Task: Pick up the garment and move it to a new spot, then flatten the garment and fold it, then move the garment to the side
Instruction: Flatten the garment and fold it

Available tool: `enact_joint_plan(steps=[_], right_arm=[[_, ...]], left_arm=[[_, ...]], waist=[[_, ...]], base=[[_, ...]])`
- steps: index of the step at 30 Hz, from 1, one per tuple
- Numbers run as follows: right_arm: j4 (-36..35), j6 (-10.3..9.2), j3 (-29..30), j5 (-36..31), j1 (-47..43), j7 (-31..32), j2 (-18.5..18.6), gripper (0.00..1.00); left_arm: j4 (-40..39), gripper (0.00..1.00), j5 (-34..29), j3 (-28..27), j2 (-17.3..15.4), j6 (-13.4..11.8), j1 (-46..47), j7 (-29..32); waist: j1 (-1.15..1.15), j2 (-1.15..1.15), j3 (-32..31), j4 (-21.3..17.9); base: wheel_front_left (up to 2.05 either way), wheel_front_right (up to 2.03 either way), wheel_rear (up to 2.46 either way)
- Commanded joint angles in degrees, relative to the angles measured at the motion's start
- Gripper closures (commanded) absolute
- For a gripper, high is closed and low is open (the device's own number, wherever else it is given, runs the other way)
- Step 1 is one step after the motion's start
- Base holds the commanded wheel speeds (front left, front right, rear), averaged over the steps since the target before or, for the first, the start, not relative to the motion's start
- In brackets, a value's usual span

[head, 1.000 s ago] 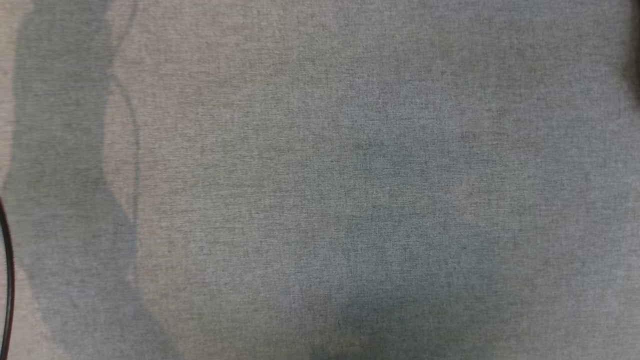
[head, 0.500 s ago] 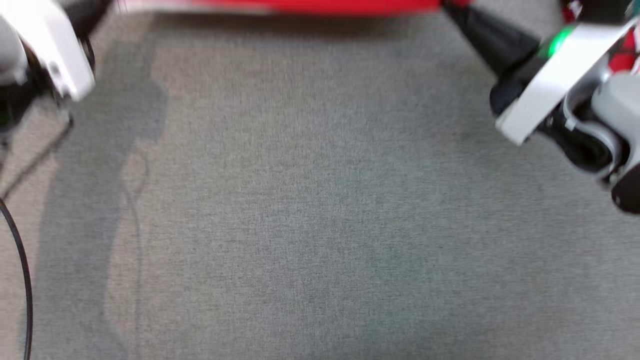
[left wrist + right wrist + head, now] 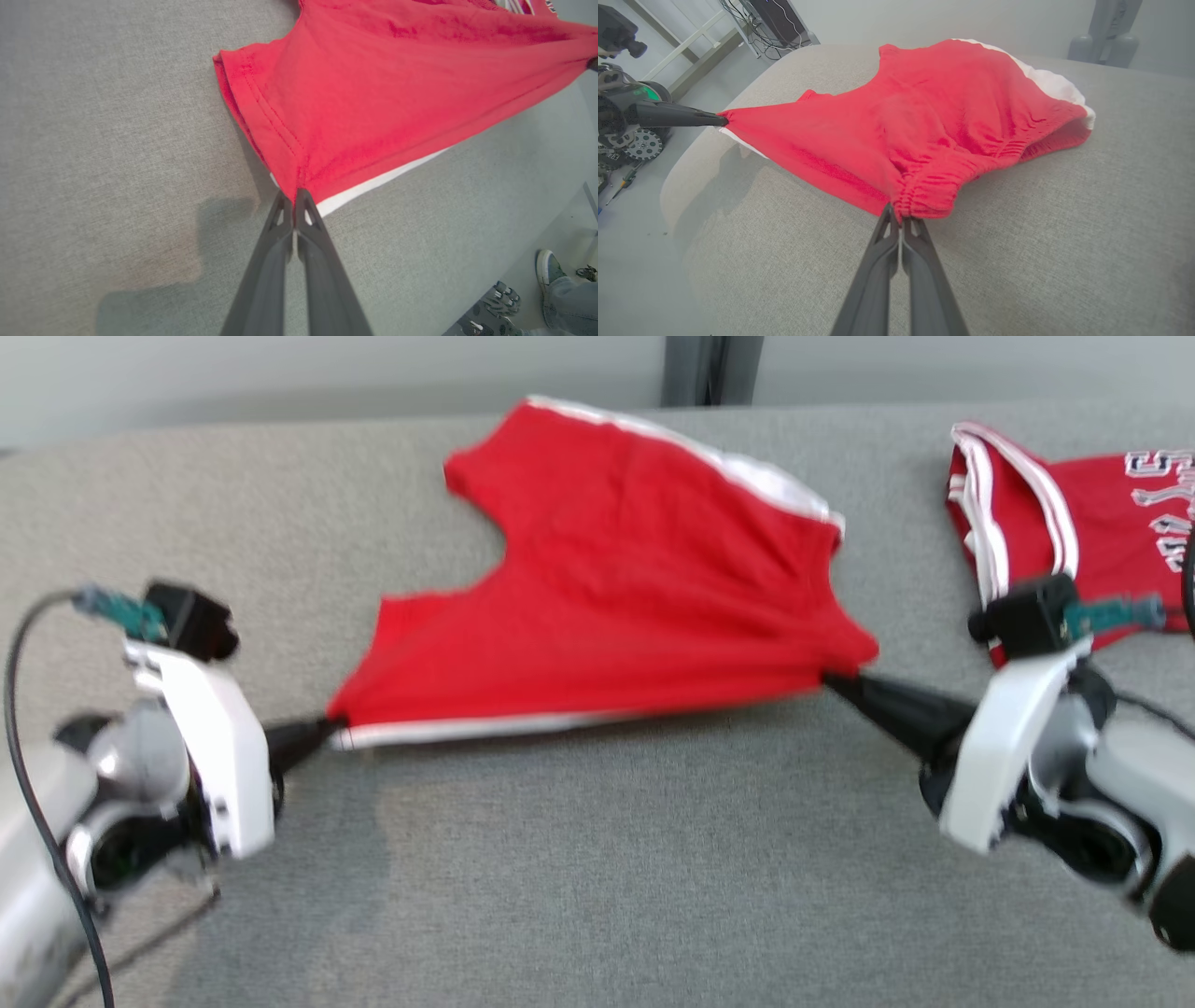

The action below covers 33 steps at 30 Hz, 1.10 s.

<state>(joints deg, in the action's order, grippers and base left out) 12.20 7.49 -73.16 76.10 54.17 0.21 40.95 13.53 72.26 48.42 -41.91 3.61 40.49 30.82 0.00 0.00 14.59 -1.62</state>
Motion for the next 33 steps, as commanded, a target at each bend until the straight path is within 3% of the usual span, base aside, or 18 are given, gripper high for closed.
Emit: enact_joint_plan(steps=[1, 13, 19, 26, 33], right_arm=[[-0.65, 0.03, -0.02, -0.29, -2.3, -0.38, 1.0, 1.0], [-8.11, 0.02, -0.03, -0.52, -16.82, 2.25, 8.99, 1.0], [-11.3, 0.02, 0.75, 0.12, -21.17, 1.86, 12.34, 1.0], [-12.39, 0.02, 2.59, -0.51, -22.25, 3.2, 12.76, 1.0], [-12.8, 0.02, 5.84, 3.12, -18.51, 12.58, 10.7, 1.0]], left_arm=[[-2.3, 1.0, 0.78, 0.21, -1.22, -1.04, -2.55, 0.17], [-25.56, 1.0, 4.63, 2.72, -11.22, -9.6, -17.02, 2.32], [-31.61, 1.0, 5.25, 2.93, -13.63, -12.19, -20.26, 1.77], [-32.71, 1.0, 4.72, 2.67, -14.43, -12.54, -19.24, 2.3], [-28.83, 1.0, 4.84, 1.14, -12.59, -10.32, -10.43, 8.57]], waist=[[0.0, 0.0, -3.22, 0.51], [0.0, 0.0, -7.07, 0.33], [0.0, 0.0, -7.02, -0.08], [0.0, 0.0, -7.07, -0.98], [0.0, 0.0, -4.12, -2.13]], base=[[0.0, 0.0, 0.0], [0.0, 0.0, 0.0], [0.0, 0.0, 0.0], [0.0, 0.0, 0.0], [0.0, 0.0, 0.0]])
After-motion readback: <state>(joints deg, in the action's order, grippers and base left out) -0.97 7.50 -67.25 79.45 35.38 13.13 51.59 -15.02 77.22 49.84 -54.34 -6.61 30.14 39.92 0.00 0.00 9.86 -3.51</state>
